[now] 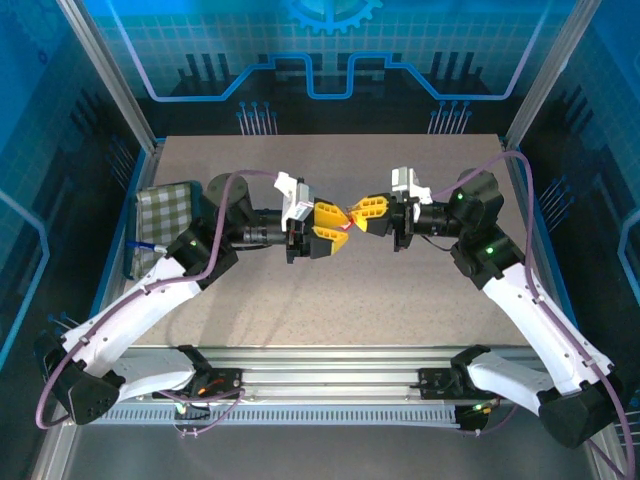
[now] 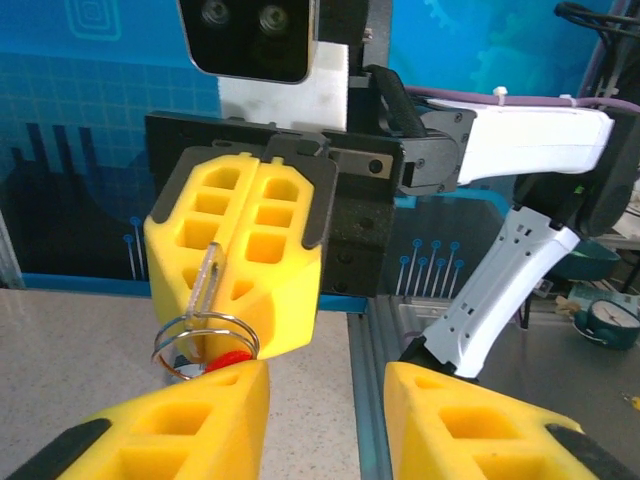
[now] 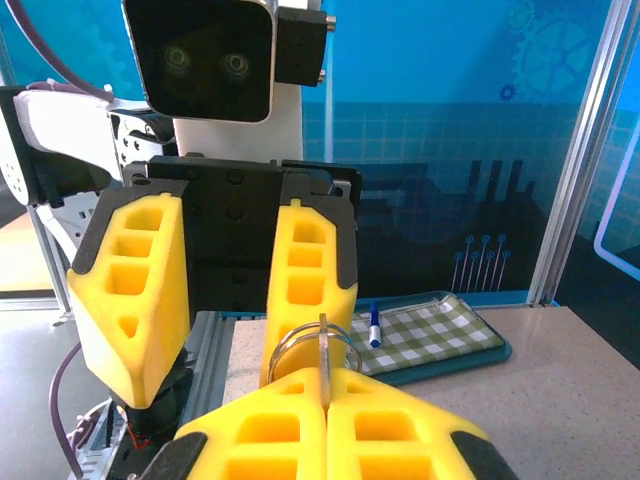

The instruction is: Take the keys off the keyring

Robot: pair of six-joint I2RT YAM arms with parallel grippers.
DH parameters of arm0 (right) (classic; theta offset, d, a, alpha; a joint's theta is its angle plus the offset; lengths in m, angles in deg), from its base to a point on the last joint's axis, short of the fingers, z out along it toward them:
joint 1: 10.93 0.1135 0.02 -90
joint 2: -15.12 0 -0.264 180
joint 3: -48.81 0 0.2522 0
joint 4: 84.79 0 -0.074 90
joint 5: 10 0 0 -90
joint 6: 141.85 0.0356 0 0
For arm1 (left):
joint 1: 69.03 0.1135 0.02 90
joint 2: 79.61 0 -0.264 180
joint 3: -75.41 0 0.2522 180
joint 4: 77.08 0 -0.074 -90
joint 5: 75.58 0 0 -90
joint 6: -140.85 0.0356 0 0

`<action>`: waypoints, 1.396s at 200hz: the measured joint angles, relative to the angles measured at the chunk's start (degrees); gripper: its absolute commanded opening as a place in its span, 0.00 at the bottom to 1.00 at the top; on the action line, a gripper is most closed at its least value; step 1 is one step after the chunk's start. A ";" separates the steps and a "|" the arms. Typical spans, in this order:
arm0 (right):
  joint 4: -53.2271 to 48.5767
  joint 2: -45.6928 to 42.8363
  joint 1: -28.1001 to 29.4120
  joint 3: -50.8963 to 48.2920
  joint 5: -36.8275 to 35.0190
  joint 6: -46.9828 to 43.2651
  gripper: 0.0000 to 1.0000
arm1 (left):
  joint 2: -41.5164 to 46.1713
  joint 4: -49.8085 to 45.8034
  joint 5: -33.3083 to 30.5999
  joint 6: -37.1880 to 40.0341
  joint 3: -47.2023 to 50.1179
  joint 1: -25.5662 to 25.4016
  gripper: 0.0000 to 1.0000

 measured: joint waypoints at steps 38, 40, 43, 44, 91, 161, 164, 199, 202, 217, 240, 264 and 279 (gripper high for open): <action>0.83 -0.68 0.00 -1.38 0.61 -0.09 0.00 | 1.29 -0.20 -4.68 -0.09 0.07 0.02 0.46; 1.05 -0.68 0.00 -1.40 0.83 0.07 0.00 | 1.46 -0.22 -5.01 -0.15 0.11 0.02 0.46; 1.18 -0.70 0.00 -1.44 1.01 0.07 0.00 | 1.66 -0.26 -5.33 -0.26 0.13 0.09 0.46; 1.29 -0.70 0.00 -1.44 1.03 0.09 0.00 | 1.77 -0.33 -5.57 -0.20 0.13 0.13 0.46; 8.74 -0.42 -0.15 -2.47 7.04 5.31 0.00 | 3.80 1.86 -2.95 -8.00 0.24 8.11 0.43; 21.35 2.16 -0.44 -2.69 13.09 15.76 0.00 | -1.84 12.33 10.71 -22.05 0.35 9.99 0.58; 21.81 2.32 -0.44 -2.69 13.25 16.11 0.00 | -2.05 12.94 11.08 -22.73 0.42 9.99 0.58; 26.03 3.48 -0.44 -2.69 14.47 20.09 0.00 | -3.37 18.03 13.42 -26.29 0.46 9.62 0.56; 26.40 3.50 -0.44 -2.71 14.49 20.44 0.00 | -3.37 18.23 13.53 -26.34 0.46 9.49 0.55; 28.22 3.52 -0.44 -2.89 14.47 21.79 0.00 | -3.39 18.86 13.92 -26.38 0.46 8.63 0.52; 31.28 3.61 -0.44 -3.34 14.40 23.87 0.00 | -3.56 18.86 14.10 -26.18 0.46 7.23 0.51; 34.71 3.72 -0.44 -4.33 14.21 25.86 0.00 | -4.22 20.24 14.03 -26.27 0.92 6.21 0.52; 36.54 4.07 -0.44 -4.72 13.94 26.95 0.00 | -5.01 22.49 14.03 -27.34 1.44 5.75 0.52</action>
